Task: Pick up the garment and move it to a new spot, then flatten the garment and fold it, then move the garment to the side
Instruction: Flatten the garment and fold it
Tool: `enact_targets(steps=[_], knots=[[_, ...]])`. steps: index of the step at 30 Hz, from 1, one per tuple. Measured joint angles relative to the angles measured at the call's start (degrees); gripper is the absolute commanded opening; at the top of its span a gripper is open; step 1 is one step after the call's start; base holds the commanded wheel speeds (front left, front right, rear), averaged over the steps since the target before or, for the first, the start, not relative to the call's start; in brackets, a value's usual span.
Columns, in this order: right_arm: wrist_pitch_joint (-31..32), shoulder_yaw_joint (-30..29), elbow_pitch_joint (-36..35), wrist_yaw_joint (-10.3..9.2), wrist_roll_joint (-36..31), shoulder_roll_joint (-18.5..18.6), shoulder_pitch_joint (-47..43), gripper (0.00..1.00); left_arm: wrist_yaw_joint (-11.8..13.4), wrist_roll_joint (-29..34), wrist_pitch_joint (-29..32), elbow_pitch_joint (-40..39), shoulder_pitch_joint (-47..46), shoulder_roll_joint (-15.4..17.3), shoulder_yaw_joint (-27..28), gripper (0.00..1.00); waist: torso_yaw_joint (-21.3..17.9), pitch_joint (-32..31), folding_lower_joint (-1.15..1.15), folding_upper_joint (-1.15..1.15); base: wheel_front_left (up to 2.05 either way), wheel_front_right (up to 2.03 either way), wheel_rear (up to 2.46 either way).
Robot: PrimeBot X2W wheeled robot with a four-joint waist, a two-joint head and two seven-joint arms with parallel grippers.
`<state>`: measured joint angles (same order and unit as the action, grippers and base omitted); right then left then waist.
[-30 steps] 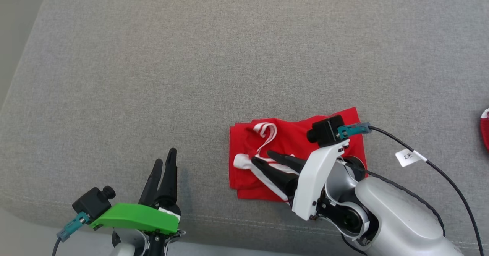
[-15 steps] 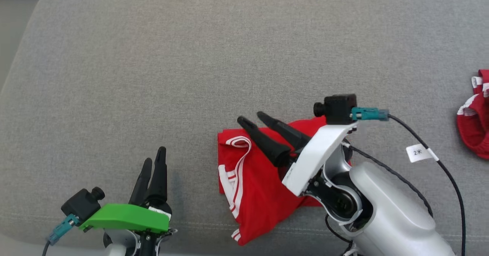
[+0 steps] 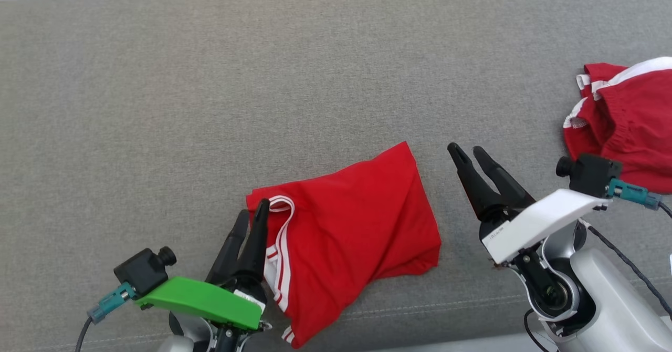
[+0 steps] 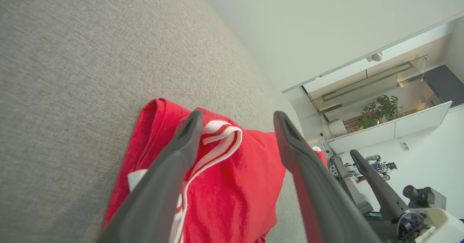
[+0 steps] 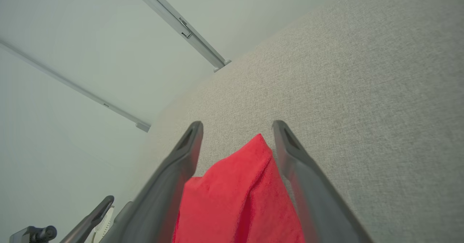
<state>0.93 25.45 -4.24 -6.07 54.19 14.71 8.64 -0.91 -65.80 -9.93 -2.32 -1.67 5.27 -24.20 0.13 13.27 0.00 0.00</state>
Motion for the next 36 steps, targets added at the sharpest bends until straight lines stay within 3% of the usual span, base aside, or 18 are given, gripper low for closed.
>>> enact_targets(steps=[9,19,29,36], knots=[[-2.43,-2.15,-1.01,-0.04,1.78,0.23,-3.66,1.00,3.81,-0.76,4.36,-1.24,1.74,1.79,-1.12,1.00,-3.25,1.95,0.00,0.00,0.00,0.00,0.00],[-2.90,-2.15,-1.96,0.00,1.87,0.67,-4.72,1.00,5.02,-1.57,3.76,0.09,-0.05,1.56,3.72,1.00,-3.37,2.83,0.00,0.00,0.00,0.00,0.00],[-2.83,-2.12,-1.92,0.23,2.29,1.57,-5.70,1.00,5.54,-1.96,4.34,1.85,-2.02,0.89,3.13,1.00,-3.98,3.46,0.00,0.00,0.00,0.00,0.00],[-3.42,-2.82,-1.33,0.25,2.47,1.70,-7.27,1.00,6.16,0.12,2.60,-0.02,-2.01,2.87,4.88,1.00,-3.94,2.80,0.00,0.00,0.00,0.00,0.00]])
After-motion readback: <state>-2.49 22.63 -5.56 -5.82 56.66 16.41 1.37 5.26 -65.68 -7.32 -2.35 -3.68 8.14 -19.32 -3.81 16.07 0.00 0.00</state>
